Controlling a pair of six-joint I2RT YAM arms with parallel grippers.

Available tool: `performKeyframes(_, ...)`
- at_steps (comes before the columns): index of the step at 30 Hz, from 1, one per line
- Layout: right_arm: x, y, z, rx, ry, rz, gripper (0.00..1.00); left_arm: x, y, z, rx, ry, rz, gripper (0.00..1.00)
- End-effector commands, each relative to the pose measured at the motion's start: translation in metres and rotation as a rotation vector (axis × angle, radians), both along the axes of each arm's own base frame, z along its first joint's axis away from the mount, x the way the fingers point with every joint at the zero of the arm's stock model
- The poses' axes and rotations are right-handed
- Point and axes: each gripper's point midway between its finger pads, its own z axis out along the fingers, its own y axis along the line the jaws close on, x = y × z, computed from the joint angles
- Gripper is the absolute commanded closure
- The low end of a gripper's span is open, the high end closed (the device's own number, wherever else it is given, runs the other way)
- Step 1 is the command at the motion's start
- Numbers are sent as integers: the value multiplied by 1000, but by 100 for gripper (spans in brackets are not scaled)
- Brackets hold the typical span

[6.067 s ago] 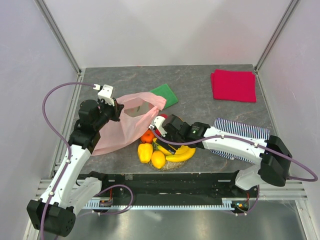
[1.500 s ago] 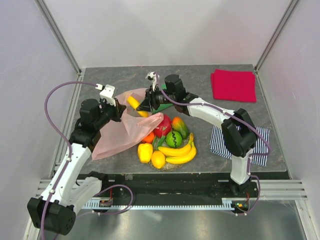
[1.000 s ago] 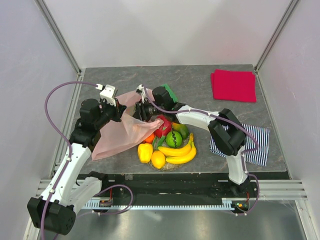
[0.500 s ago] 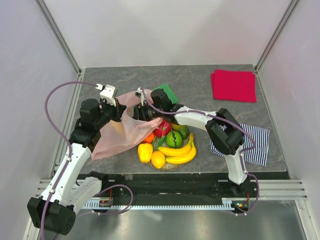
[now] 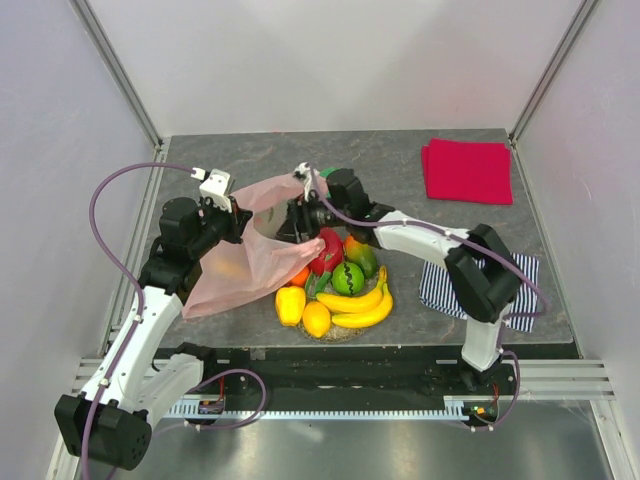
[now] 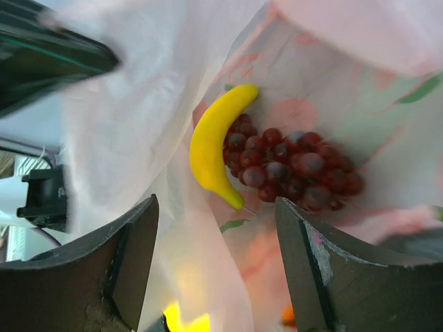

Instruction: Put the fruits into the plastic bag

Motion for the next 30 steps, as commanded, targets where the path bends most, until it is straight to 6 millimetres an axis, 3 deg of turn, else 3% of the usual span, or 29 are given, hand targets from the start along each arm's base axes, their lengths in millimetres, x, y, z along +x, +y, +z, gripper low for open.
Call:
performKeyframes(1, 20, -37, 70, 82, -174, -107, 25, 4, 4, 24, 8, -71, 13, 98)
performKeyframes(6, 37, -74, 93, 16, -275, -278, 24, 4, 4, 25, 7, -76, 14, 99)
performKeyframes(10, 16, -106, 123, -7, -407, -304, 24, 5, 7, 24, 17, -76, 28, 98)
performKeyframes(14, -2, -142, 116, -109, -416, -370, 24, 4, 6, 27, 14, -82, 20, 98)
performKeyframes(18, -20, -181, 90, -209, -319, -494, 25, 3, 6, 29, 12, -89, 20, 98)
performKeyframes(20, -22, -205, 64, -311, -252, -587, 25, 3, 6, 28, 12, -84, 22, 98)
performKeyframes(23, -24, -236, 41, -396, -164, -749, 25, 4, 6, 27, 13, -81, 22, 98)
performKeyframes(30, -36, -252, -13, -551, -3, -784, 31, 5, 5, 23, 10, -67, 21, 98)
